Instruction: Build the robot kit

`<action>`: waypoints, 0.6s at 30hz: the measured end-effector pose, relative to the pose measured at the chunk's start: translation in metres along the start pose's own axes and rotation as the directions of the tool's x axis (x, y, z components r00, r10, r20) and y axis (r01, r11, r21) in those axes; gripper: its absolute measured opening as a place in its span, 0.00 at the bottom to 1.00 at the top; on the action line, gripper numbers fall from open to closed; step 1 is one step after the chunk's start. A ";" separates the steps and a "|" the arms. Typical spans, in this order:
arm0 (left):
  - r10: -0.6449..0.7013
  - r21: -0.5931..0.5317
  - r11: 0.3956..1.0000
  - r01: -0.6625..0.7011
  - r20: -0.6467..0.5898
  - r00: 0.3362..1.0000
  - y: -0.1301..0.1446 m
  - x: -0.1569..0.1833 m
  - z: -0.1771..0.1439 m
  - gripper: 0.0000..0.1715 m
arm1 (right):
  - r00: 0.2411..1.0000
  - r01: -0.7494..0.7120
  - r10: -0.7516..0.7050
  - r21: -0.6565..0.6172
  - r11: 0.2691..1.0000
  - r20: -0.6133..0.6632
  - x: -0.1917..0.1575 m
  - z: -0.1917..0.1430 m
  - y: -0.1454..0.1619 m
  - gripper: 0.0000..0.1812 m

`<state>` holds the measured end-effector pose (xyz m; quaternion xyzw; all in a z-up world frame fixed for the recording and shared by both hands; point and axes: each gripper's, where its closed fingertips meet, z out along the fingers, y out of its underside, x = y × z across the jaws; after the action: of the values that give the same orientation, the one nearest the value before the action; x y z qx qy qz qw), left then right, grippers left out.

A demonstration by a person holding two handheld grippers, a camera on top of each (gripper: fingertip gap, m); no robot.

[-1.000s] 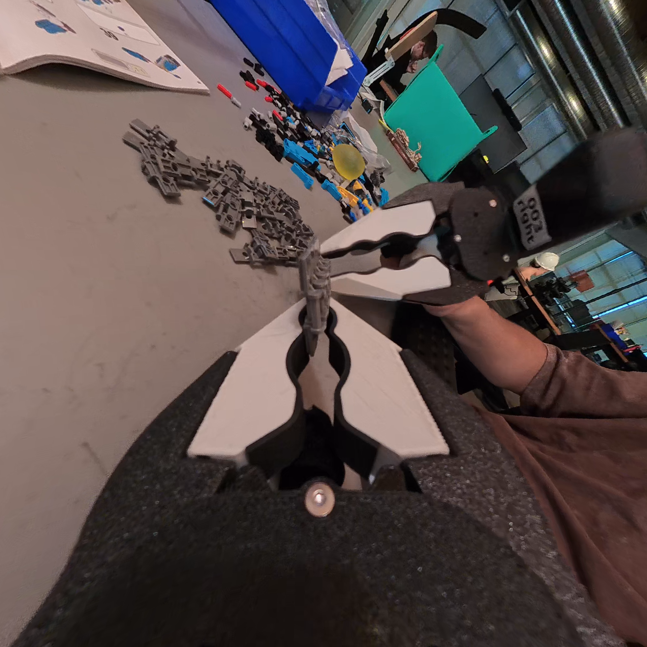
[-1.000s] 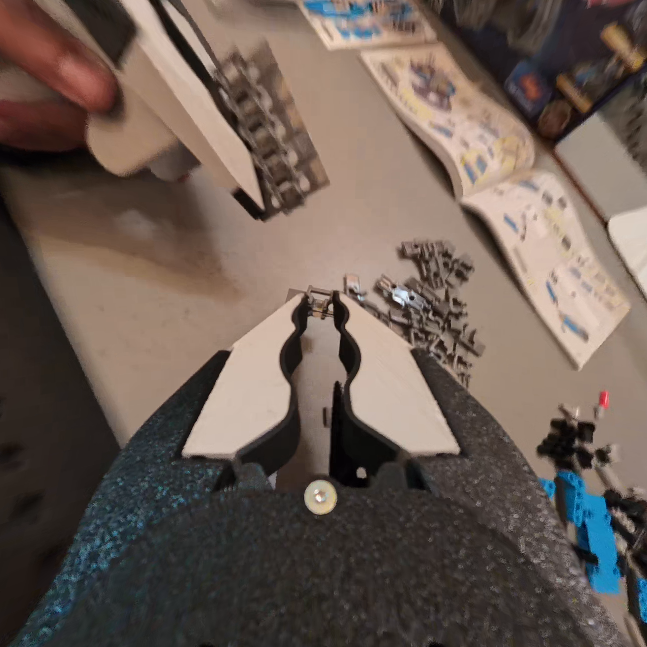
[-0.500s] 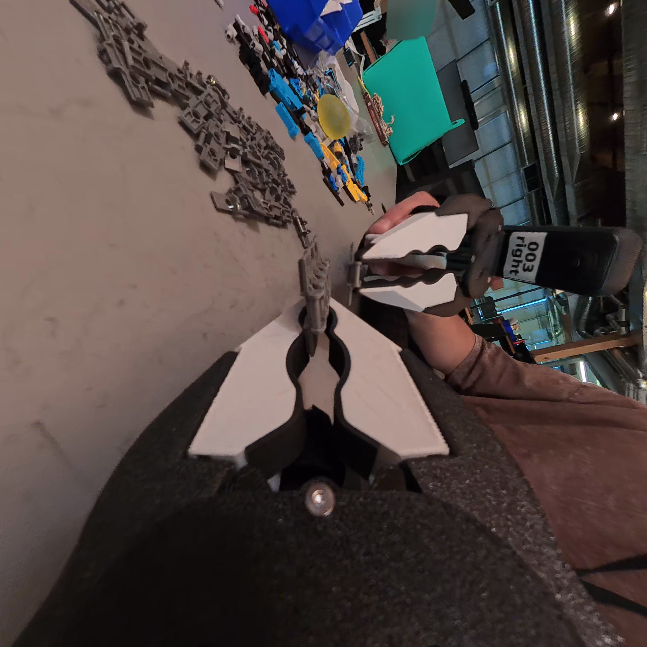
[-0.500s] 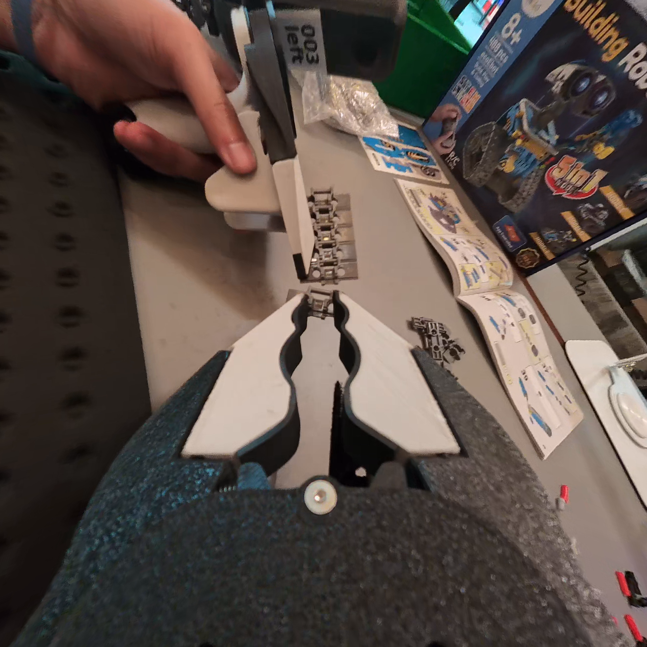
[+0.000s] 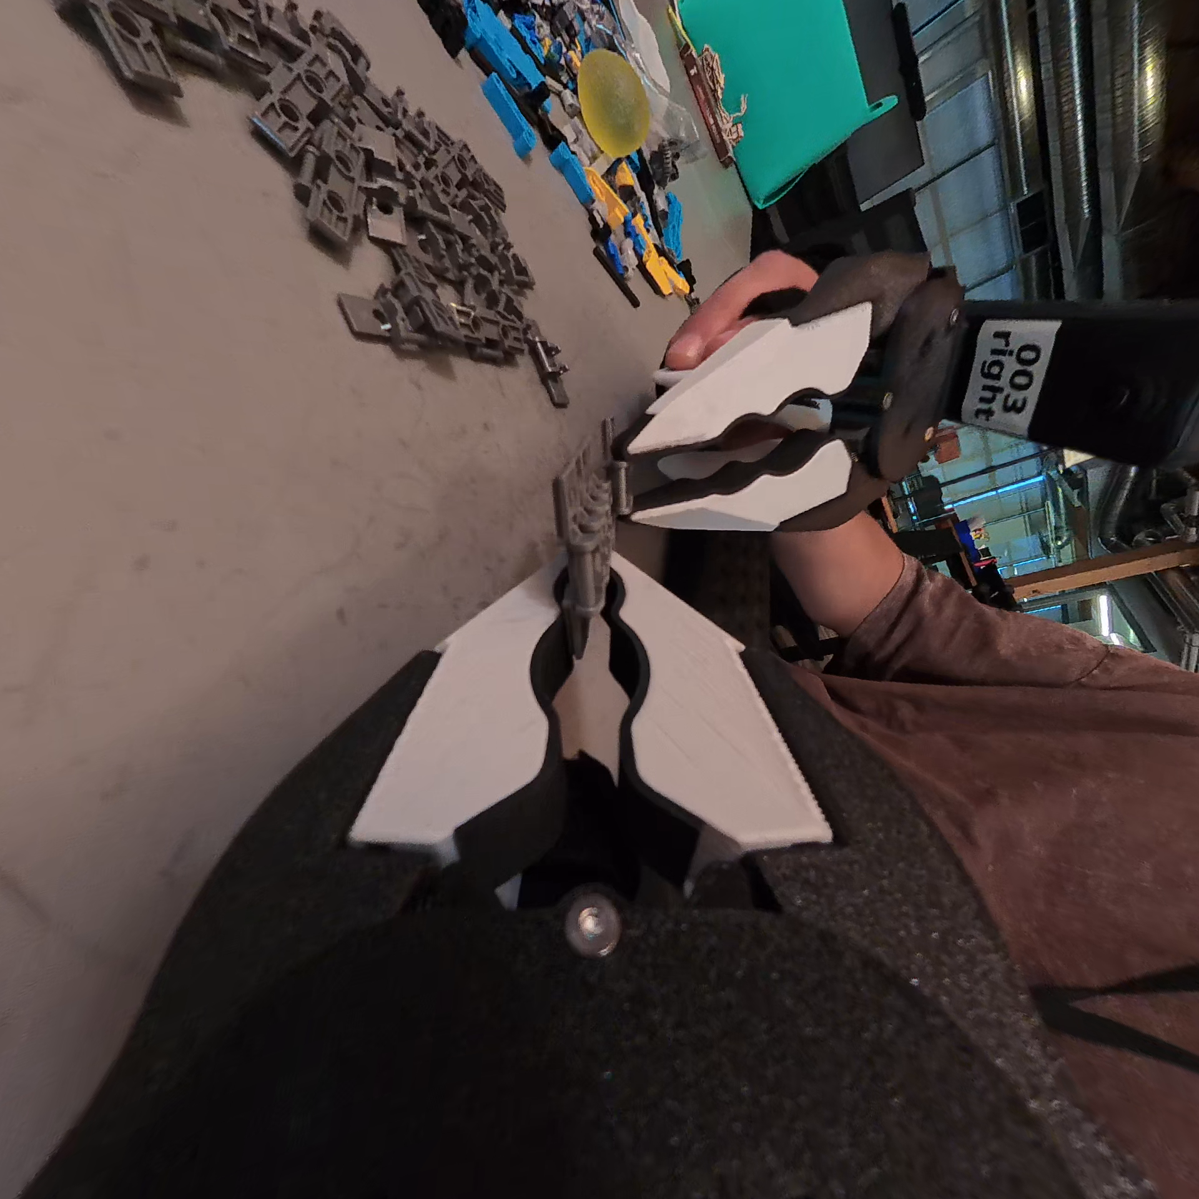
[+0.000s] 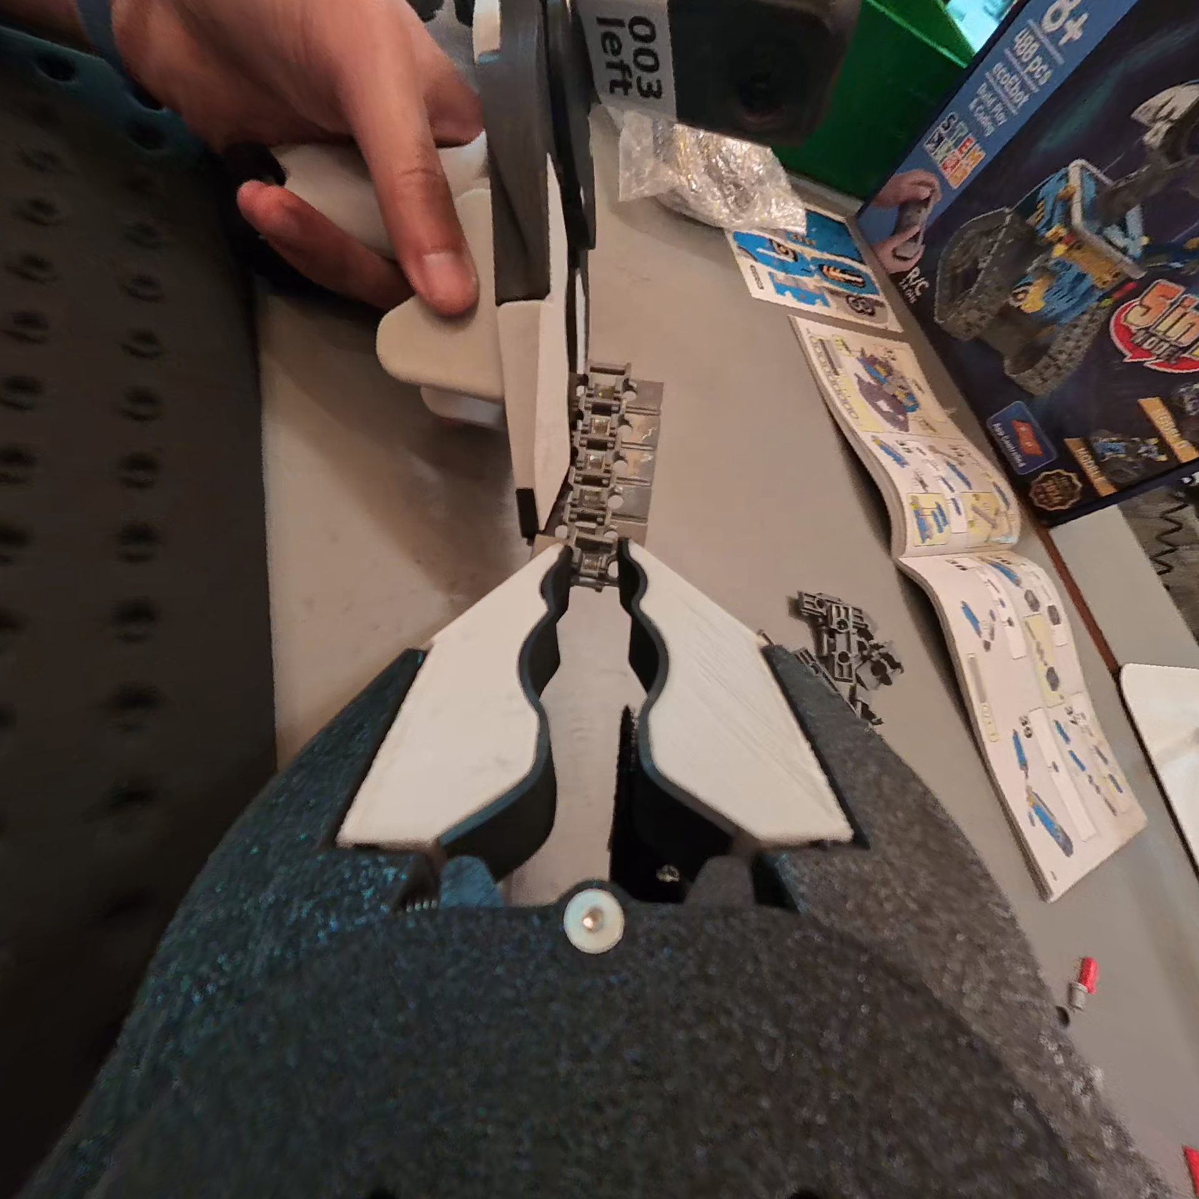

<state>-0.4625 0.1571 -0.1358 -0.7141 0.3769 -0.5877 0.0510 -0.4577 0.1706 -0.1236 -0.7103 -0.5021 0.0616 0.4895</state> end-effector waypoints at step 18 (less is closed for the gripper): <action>-0.012 0.014 1.000 0.012 -0.004 1.000 -0.002 -0.001 -0.002 0.01 | 0.996 -0.029 0.036 -0.085 0.996 0.076 -0.003 0.001 0.000 0.08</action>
<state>-0.4632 0.1596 -0.1350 -0.7149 0.3686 -0.5919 0.0518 -0.4600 0.1684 -0.1254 -0.7352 -0.5114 0.0762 0.4384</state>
